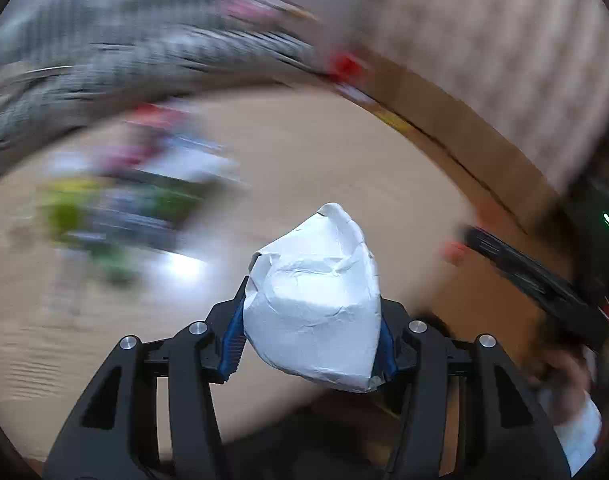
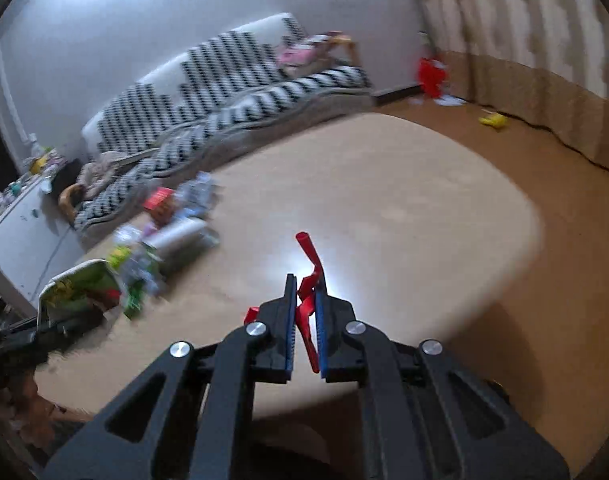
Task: Collect trash
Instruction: 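Carry the cup and ribbon to the black bin and open both tools, then grasp the white tube wrapper with the left tool while the right tool grasps white tissue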
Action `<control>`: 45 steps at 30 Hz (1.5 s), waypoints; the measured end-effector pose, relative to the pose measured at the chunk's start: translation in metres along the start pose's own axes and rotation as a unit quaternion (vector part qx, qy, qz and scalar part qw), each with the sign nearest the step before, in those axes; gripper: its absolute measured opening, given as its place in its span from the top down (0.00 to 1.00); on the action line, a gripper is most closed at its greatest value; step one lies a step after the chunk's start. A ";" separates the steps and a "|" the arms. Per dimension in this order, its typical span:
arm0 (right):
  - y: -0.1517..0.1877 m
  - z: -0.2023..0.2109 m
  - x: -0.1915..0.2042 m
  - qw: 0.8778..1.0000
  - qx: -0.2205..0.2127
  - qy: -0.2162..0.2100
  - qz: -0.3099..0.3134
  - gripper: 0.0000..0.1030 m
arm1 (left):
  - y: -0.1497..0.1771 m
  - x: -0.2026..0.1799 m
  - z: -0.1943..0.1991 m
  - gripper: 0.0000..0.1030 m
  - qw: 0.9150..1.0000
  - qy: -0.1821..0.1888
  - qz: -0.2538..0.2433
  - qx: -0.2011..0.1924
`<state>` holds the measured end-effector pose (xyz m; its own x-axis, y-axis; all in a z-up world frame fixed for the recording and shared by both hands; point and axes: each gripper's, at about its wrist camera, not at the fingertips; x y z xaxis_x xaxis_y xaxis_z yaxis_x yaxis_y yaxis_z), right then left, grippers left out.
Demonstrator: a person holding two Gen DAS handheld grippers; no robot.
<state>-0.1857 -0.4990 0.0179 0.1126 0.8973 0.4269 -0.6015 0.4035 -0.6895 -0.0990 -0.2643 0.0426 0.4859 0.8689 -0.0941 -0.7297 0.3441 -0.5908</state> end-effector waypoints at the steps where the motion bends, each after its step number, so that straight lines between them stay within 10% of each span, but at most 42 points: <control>1: 0.014 0.012 -0.025 1.000 0.007 0.013 -0.022 0.91 | 0.012 -0.036 -0.015 0.50 0.999 0.032 -0.025 0.030; 7: 0.075 0.038 -0.116 0.991 0.036 0.049 -0.118 0.91 | 0.079 -0.158 -0.096 0.51 0.980 0.067 -0.114 0.151; 17: 0.103 0.032 -0.161 0.983 0.057 0.046 -0.167 0.91 | 0.107 -0.204 -0.125 0.50 0.967 0.048 -0.165 0.186; 20: 0.104 0.034 -0.170 0.982 0.059 0.042 -0.177 0.89 | 0.106 -0.211 -0.135 0.20 0.966 0.040 -0.174 0.187; 22: 0.105 0.035 -0.176 0.976 0.070 0.058 -0.197 0.24 | 0.099 -0.198 -0.131 0.05 0.972 0.038 -0.163 0.166; 25: 0.106 0.037 -0.180 0.975 0.061 0.075 -0.199 0.06 | 0.096 -0.185 -0.126 0.05 0.973 0.019 -0.164 0.164; 35: 0.074 0.020 -0.122 0.986 -0.010 0.137 -0.097 0.06 | 0.038 -0.042 -0.037 0.05 0.997 -0.062 -0.050 0.011; 41: 0.026 -0.045 -0.012 0.999 0.009 0.027 -0.025 0.06 | 0.039 0.138 0.009 0.05 0.963 -0.259 0.068 -0.025; 45: -0.003 -0.095 0.073 0.999 0.034 -0.038 0.014 0.07 | 0.039 0.216 -0.001 0.05 0.953 -0.275 0.125 0.009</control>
<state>-0.1004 -0.4182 -0.0044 0.0357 0.8909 0.4528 -0.6558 0.3628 -0.6620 -0.0223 -0.0635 -0.0020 -0.0266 0.9777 0.2081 -0.8006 0.1039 -0.5902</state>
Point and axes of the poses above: each gripper's, at about its wrist camera, not at the fingertips, and z roughly against the way its jaws point, x to its left, y to its underside, and after that the axes turned 11 degrees about -y, right-handed
